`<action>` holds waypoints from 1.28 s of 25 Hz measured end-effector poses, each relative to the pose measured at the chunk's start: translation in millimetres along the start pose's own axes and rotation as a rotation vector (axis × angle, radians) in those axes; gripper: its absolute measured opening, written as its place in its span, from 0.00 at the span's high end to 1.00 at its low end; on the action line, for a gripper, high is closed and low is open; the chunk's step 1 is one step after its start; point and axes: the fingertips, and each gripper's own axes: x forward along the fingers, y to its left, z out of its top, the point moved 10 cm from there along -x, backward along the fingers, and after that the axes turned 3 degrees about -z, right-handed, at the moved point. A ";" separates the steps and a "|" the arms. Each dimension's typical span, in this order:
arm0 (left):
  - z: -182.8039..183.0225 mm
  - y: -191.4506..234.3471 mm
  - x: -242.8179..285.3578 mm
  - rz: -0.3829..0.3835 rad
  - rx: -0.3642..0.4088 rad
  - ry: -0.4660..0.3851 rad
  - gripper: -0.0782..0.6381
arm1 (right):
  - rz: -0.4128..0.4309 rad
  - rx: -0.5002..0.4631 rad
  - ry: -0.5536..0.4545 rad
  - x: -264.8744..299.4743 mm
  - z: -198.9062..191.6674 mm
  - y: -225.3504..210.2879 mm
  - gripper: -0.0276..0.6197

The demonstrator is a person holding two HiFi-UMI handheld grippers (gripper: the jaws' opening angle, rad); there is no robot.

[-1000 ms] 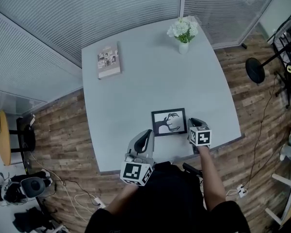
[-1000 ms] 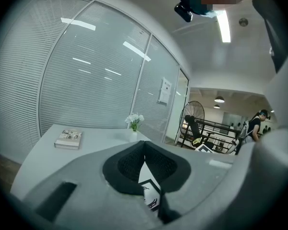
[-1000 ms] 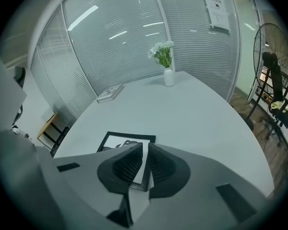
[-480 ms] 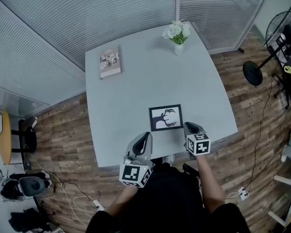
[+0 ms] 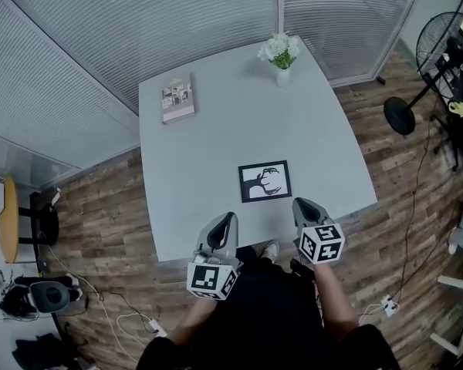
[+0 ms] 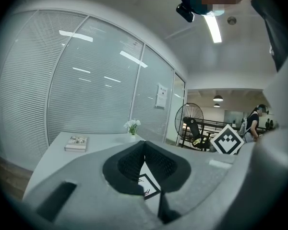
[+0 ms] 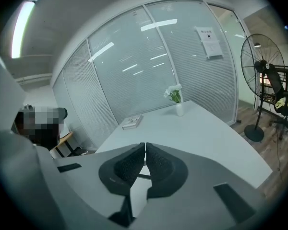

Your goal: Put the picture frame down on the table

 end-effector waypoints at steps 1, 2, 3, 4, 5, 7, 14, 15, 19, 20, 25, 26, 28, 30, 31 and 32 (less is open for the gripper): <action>0.4 1.0 -1.0 -0.009 0.002 -0.002 0.87 | 0.000 0.005 -0.013 -5.6 0.4 4.3 0.93; 1.1 2.4 -1.7 -0.017 0.001 -0.003 0.87 | 0.000 0.011 -0.023 -10.7 0.4 8.9 0.93; 2.1 4.4 -2.2 -0.025 -0.002 -0.004 0.87 | -0.001 0.018 -0.034 -15.1 0.1 13.7 0.93; 2.9 6.7 -2.5 -0.032 -0.006 -0.004 0.87 | -0.008 0.023 -0.046 -19.3 -0.5 18.7 0.93; 3.3 9.1 -2.9 -0.038 -0.009 -0.005 0.87 | -0.019 0.024 -0.060 -23.7 -1.2 23.8 0.93; 3.6 13.3 -4.5 -0.056 0.000 -0.012 0.87 | -0.040 0.022 -0.091 -33.2 -2.4 34.3 0.93; 9.7 29.9 -19.8 -0.097 0.009 -0.025 0.87 | -0.039 0.008 -0.171 -61.3 2.8 82.3 0.93; 8.4 32.5 -22.3 -0.101 0.003 -0.023 0.87 | -0.029 0.005 -0.182 -64.0 3.1 88.4 0.93; 4.5 38.8 -31.8 -0.108 0.003 -0.020 0.87 | -0.021 0.012 -0.206 -68.6 -0.7 105.4 0.93; 4.2 39.6 -34.4 -0.111 0.006 -0.022 0.87 | -0.026 0.014 -0.212 -70.0 -1.2 108.9 0.93; 5.3 40.0 -42.0 -0.134 0.022 -0.031 0.87 | -0.046 0.014 -0.230 -77.1 0.4 116.7 0.94; 4.7 39.8 -43.2 -0.136 0.023 -0.032 0.87 | -0.051 0.012 -0.230 -78.1 -0.1 117.2 0.94; 2.7 39.7 -46.0 -0.137 0.019 -0.033 0.87 | -0.052 0.007 -0.231 -80.3 -1.6 118.9 0.94; 1.0 39.5 -48.9 -0.137 0.010 -0.031 0.87 | -0.045 0.006 -0.233 -82.5 -3.2 120.7 0.94; 0.4 39.2 -49.9 -0.138 0.007 -0.031 0.87 | -0.043 0.009 -0.234 -83.6 -4.0 121.2 0.94; 0.0 38.7 -50.6 -0.140 0.007 -0.029 0.87 | -0.042 0.012 -0.235 -84.6 -4.7 121.4 0.94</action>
